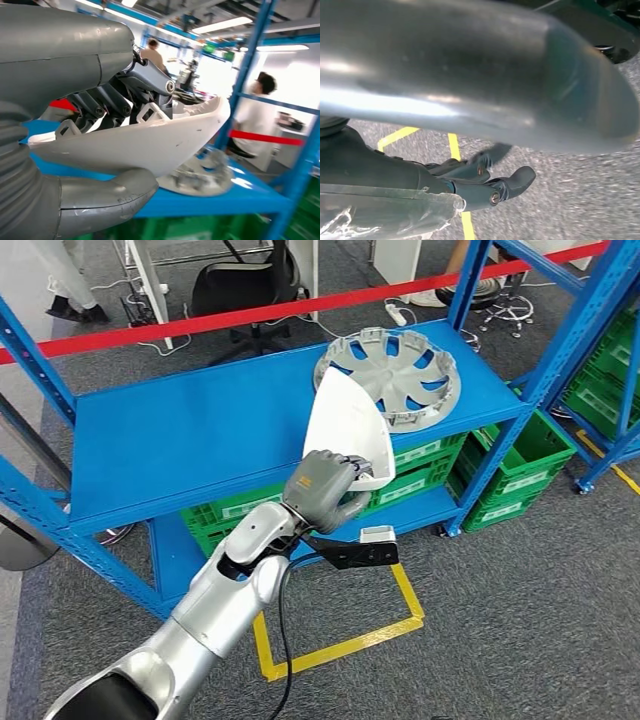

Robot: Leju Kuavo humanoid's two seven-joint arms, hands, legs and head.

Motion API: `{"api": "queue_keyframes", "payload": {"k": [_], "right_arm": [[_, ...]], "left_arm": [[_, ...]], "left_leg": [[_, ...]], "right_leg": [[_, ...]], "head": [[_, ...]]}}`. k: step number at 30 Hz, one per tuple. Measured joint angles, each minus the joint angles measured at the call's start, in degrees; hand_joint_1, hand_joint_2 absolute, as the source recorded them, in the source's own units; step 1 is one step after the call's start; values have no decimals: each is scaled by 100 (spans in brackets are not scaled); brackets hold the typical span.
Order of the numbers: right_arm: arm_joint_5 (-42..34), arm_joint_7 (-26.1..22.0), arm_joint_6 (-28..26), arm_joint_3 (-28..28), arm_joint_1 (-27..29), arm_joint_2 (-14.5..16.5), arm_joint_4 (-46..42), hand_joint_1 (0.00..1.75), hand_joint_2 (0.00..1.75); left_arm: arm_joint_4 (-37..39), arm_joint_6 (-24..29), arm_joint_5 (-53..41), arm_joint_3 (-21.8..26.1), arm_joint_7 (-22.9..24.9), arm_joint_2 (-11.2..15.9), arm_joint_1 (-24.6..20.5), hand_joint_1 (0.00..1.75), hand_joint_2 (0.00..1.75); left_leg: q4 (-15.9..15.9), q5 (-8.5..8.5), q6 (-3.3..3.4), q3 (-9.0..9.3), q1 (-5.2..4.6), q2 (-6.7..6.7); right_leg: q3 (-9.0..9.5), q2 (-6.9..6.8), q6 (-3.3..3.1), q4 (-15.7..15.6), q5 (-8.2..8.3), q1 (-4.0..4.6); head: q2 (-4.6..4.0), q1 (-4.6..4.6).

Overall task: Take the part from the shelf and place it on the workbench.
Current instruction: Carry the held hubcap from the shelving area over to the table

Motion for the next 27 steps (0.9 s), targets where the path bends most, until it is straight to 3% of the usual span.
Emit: {"api": "queue_keyframes", "payload": {"k": [1,3,5,8,10,12,14,15,17,19,21,23,24,25,27], "right_arm": [[7,2,3,0,4,-2,0,0,0],[20,5,5,0,-4,-6,0,0,0],[34,11,7,0,-24,-10,0,0,0],[42,21,7,0,-31,-11,0,0,0],[33,22,5,0,-35,-13,0,0,0],[25,21,5,0,-54,-15,0,0,0],[23,21,6,0,-61,-16,0,0,0],[24,21,6,0,-57,-16,0,0,0],[25,21,6,0,-53,-16,0,0,0],[25,21,5,0,-65,-17,0,0,0],[25,21,3,0,-70,-21,0,0,0],[25,21,2,0,-36,-22,0,0,0],[24,21,2,0,-10,-22,0,0,0],[23,21,2,0,6,-22,0,0,0],[20,20,2,0,-11,-22,0,0,0]], "left_arm": [[17,1,57,1,-55,11,-1,175,175],[48,10,156,3,-151,33,-11,175,175],[75,16,227,3,-205,55,-20,175,175],[98,-16,316,4,-157,45,-25,175,175],[101,-24,327,2,-78,14,-28,175,175],[105,-45,329,-1,-44,6,-22,175,175],[120,-100,333,-1,-37,16,-7,175,175],[128,-124,335,-2,-35,17,-2,175,175],[137,-136,339,-4,-21,8,-2,175,175],[137,-131,338,-7,6,-9,-20,175,175],[140,-127,330,-10,25,-21,-27,175,175],[143,-126,320,-15,34,-38,-21,175,175],[144,-126,313,-20,35,-52,-24,175,175],[144,-123,303,-27,35,-67,-32,175,175],[146,-120,275,-44,34,-74,-41,175,175]], "left_leg": [[3,-8,-5,7,-3,71],[22,-36,-39,22,-25,188],[47,-60,-82,31,-62,284],[56,-86,-151,38,-62,394],[267,-264,-226,-45,-28,166],[910,-624,-281,-328,6,-125],[1587,-874,-305,-661,28,-191],[1701,-854,-309,-730,40,-199],[1298,-523,-313,-546,73,-248],[546,-182,-342,-172,142,-528],[160,-106,-344,5,179,-763],[125,-112,-278,3,162,-700],[115,-98,-237,2,158,-633],[104,-84,-194,3,154,-563],[92,-78,-125,6,125,-396]], "right_leg": [[161,-35,-1,-279,156,1],[628,-272,-26,-1094,484,28],[867,-432,-90,-1541,612,58],[837,-258,-190,-1584,642,60],[825,-123,-242,-1598,673,22],[816,19,-267,-1603,689,-11],[805,178,-269,-1602,699,-25],[800,265,-263,-1601,705,-32],[798,441,-231,-1599,717,-60],[772,608,-163,-1586,728,-91],[712,747,-71,-1593,761,-116],[662,854,17,-1650,814,-147],[637,792,46,-1651,815,-145],[583,639,60,-1569,763,-127],[316,224,52,-1000,454,-72]], "head": [[0,-1],[0,4],[0,-2],[0,-12],[0,-16],[0,-30],[0,-40],[0,-40],[0,-40],[0,-43],[0,-48],[0,-49],[0,-46],[0,-25],[0,12]]}}
